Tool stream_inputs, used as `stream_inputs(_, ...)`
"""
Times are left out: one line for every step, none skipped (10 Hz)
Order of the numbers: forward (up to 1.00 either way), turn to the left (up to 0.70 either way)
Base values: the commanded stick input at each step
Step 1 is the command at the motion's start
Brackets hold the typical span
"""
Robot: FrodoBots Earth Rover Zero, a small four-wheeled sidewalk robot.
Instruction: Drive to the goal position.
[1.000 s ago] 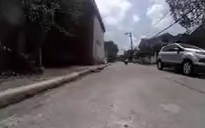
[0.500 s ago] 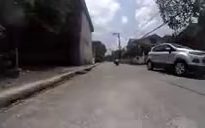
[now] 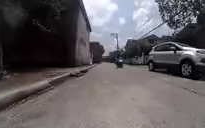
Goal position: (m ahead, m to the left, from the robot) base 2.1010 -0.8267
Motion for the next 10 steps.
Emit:
stream_inputs(1.0,0.0)
stream_inputs(1.0,0.0)
stream_inputs(1.0,0.0)
stream_inputs(1.0,0.0)
stream_inputs(0.99,0.0)
stream_inputs(0.93,0.0)
stream_inputs(0.83,0.0)
stream_inputs(0.76,0.0)
stream_inputs(0.58,0.0)
stream_inputs(0.34,0.0)
